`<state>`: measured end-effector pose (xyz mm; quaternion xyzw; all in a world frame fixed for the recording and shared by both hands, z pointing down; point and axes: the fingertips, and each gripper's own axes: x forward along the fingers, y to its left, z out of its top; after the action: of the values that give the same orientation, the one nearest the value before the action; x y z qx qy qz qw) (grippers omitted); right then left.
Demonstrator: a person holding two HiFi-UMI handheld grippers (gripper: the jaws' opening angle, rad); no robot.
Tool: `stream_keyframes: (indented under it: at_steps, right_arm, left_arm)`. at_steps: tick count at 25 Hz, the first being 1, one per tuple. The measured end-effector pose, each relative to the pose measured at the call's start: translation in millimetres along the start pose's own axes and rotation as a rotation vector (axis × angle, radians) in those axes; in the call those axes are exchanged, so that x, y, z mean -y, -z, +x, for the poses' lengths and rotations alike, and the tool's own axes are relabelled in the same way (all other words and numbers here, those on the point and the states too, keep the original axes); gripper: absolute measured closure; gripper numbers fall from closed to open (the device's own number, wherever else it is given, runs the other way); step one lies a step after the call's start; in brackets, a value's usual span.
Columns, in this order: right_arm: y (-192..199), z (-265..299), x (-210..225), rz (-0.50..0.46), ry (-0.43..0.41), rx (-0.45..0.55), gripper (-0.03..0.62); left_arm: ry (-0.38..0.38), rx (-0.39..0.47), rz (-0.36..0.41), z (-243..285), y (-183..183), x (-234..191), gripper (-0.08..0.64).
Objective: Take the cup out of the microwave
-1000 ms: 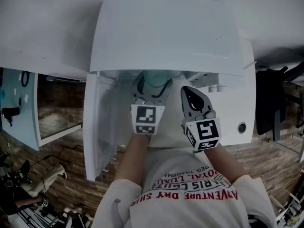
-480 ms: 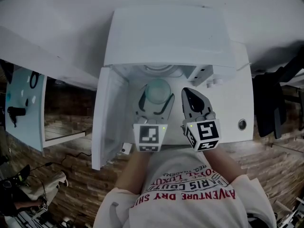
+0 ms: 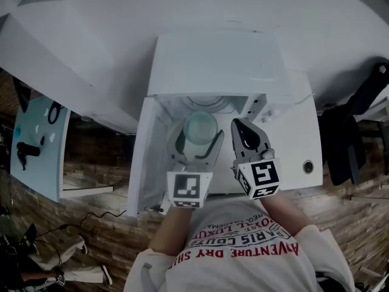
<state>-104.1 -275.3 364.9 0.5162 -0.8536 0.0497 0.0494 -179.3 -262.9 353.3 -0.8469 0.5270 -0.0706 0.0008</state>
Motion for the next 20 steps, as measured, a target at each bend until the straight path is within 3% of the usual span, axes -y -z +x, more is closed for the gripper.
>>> stream_keyframes:
  at_steps: [7, 20]
  right_arm:
    - [-20, -1, -6, -0.029, -0.014, 0.053, 0.581]
    - [-22, 8, -2, -0.046, -0.027, 0.048, 0.581]
  left_arm:
    - [-0.025, 0.040, -0.015, -5, -20, -11, 0.195]
    - [-0.034, 0.020, -0.039, 11, -17, -20, 0.195]
